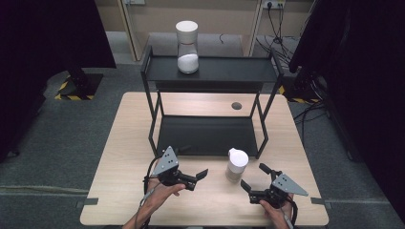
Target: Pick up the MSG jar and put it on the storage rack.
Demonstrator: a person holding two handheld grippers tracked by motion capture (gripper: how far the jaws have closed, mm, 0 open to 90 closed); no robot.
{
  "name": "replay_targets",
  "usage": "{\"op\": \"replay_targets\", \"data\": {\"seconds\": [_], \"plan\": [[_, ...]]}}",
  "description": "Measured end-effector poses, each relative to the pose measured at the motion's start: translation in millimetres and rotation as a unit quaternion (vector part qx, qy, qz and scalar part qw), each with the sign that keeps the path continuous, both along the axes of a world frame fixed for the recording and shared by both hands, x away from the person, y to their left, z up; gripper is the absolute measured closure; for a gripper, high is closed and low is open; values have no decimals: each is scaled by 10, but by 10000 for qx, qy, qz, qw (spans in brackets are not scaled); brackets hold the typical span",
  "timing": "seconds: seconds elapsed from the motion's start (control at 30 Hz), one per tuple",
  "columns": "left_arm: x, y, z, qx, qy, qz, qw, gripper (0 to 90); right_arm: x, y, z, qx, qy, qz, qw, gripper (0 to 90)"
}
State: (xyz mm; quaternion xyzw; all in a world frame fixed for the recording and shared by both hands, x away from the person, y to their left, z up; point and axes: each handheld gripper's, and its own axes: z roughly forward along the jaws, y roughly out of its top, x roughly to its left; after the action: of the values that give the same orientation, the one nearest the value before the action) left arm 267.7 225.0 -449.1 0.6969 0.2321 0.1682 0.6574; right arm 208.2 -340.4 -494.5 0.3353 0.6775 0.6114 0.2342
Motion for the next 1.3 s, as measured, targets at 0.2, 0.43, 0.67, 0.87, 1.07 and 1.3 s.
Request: {"op": "replay_targets", "data": {"seconds": [0.2, 0.43, 0.67, 0.87, 1.07, 1.3], "plan": [[17, -18, -188, 75, 5, -89, 9999, 2, -6, -4, 1, 16, -9, -2, 10000, 4], [26, 26, -368, 142, 23, -56, 9999, 2, -9, -4, 3, 4, -31, 16, 10000, 4], [-6, 68, -461, 298, 18, -59, 9995, 2, -11, 1, 8, -11, -37, 35, 10000, 4], [-12, 95, -499, 372, 113, -54, 9992, 2, -10, 0, 10, -17, -44, 55, 10000, 4], [-11, 111, -509, 336, 149, -45, 9993, 2, -7, 4, 10, -22, -41, 61, 10000, 4], [-5, 104, -518, 333, 159, -55, 9993, 2, 1, -2, 3, 0, -17, 63, 10000, 4]]}}
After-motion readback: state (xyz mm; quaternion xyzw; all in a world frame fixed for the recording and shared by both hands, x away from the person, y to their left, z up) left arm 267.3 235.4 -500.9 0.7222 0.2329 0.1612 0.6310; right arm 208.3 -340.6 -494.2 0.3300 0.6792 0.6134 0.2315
